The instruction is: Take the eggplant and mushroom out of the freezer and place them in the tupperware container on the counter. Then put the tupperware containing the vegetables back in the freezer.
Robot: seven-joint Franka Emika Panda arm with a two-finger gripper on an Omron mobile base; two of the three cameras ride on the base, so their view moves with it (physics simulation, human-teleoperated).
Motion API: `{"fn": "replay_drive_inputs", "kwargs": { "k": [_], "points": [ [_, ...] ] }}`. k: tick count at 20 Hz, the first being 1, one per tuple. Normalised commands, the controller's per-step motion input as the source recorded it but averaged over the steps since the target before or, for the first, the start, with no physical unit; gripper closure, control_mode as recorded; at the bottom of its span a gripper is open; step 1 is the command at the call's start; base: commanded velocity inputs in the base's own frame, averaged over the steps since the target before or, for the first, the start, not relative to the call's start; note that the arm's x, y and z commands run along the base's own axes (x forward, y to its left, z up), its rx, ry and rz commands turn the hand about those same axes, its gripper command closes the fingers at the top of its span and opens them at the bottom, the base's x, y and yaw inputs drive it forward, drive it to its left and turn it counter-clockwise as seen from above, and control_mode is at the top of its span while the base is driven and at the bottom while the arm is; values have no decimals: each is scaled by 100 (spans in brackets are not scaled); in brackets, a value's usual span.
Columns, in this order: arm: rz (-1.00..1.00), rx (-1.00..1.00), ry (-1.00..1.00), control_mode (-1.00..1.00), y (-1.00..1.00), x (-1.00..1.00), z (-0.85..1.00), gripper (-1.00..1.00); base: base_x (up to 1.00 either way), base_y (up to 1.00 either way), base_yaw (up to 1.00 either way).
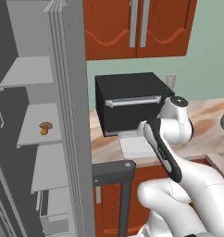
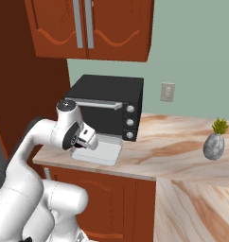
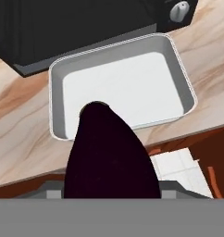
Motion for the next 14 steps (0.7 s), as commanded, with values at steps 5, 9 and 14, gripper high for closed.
{"fn": "replay_drive_inputs", "kwargs": {
  "k": [5, 9, 14],
  "points": [
    [0, 0, 0, -100, 13, 35, -37, 100, 0, 0, 0],
    [0, 0, 0, -100, 14, 75, -30, 100, 0, 0, 0],
    [0, 0, 0, -100, 12, 43, -32, 100, 0, 0, 0]
  ]
}}
